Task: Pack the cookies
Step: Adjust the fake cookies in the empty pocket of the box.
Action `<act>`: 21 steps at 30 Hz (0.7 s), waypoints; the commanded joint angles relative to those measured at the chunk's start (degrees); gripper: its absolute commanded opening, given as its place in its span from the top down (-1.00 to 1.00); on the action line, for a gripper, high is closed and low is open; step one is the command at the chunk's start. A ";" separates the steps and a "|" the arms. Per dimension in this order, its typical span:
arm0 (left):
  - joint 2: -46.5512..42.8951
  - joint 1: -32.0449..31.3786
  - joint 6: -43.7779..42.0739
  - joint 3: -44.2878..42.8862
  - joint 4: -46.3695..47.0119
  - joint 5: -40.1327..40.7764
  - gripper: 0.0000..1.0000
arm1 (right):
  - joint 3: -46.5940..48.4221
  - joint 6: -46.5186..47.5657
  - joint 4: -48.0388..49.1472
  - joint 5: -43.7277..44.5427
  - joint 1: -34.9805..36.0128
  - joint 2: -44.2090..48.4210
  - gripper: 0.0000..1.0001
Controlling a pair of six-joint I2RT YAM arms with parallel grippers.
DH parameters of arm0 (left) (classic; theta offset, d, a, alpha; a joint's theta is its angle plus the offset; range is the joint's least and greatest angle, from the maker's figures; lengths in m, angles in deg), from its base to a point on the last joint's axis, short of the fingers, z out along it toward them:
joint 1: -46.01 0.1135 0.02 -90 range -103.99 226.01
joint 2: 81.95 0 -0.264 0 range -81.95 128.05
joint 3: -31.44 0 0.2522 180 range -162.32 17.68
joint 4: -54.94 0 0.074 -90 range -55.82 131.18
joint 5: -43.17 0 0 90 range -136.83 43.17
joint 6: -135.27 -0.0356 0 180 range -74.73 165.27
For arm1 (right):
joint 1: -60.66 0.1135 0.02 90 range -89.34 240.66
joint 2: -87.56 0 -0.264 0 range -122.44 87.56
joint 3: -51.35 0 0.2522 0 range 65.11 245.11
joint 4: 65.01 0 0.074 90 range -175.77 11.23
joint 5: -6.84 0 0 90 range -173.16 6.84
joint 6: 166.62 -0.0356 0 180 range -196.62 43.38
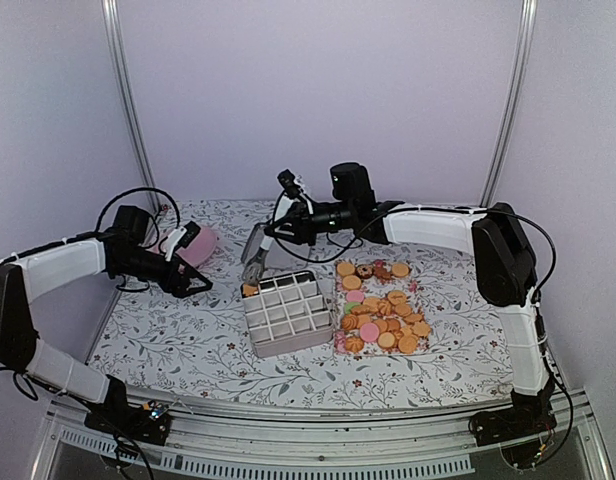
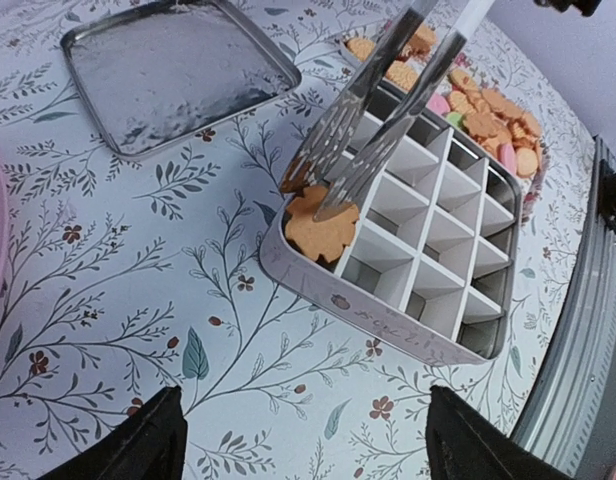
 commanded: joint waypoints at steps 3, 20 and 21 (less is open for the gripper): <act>-0.74 0.84 -0.72 0.20 -0.49 -0.03 -0.66 | 0.88 -1.06 3.40 -3.00 0.05 0.52 0.45; 8.49 -2.22 3.32 -2.48 3.36 4.07 -0.53 | -5.20 -0.22 4.28 -0.65 1.62 6.04 0.51; 8.47 -2.29 3.33 -2.29 3.48 4.19 -0.53 | -5.34 0.02 4.28 -0.42 1.71 6.28 0.52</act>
